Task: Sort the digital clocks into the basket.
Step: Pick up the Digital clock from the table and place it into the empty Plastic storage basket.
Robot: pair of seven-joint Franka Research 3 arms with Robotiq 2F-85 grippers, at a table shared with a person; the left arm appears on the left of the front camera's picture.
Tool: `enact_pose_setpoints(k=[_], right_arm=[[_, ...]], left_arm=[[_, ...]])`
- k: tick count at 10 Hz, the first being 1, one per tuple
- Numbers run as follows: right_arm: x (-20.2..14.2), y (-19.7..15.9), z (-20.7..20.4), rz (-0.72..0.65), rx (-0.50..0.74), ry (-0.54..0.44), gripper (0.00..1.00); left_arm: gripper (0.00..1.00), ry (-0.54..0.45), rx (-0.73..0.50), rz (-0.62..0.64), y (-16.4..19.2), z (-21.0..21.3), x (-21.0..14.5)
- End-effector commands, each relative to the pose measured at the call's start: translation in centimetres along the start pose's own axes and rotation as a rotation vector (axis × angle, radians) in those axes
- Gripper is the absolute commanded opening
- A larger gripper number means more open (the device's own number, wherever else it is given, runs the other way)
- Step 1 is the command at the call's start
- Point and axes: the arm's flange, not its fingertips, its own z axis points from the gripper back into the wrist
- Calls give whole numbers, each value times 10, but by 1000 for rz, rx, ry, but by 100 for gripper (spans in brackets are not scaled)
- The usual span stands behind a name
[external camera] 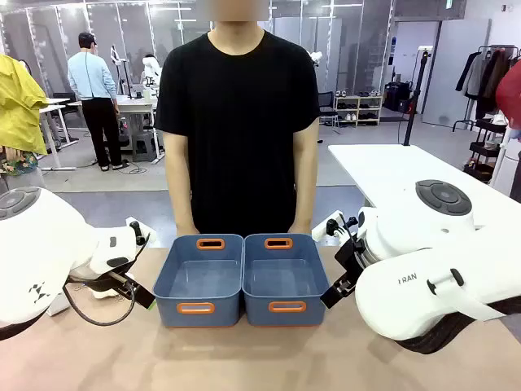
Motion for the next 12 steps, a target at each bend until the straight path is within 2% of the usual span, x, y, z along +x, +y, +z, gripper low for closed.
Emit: enact_pose_setpoints(k=[1,9,10,11,12], right_arm=[[0,0,0,0,0,0,100],[0,0,0,2,0,0,100],[5,-11,18,6,26,7,100],[16,-18,33,-29,81,16,100],[22,-30,44,-68,126,45,100]], left_arm=[[100,-2,0,-1,0,1,0],[100,0,-1,-3,-1,0,0],[100,39,8,-22,4,14,6],[100,103,-28,-8,10,29,13],[100,142,-153,12,17,42,19]])
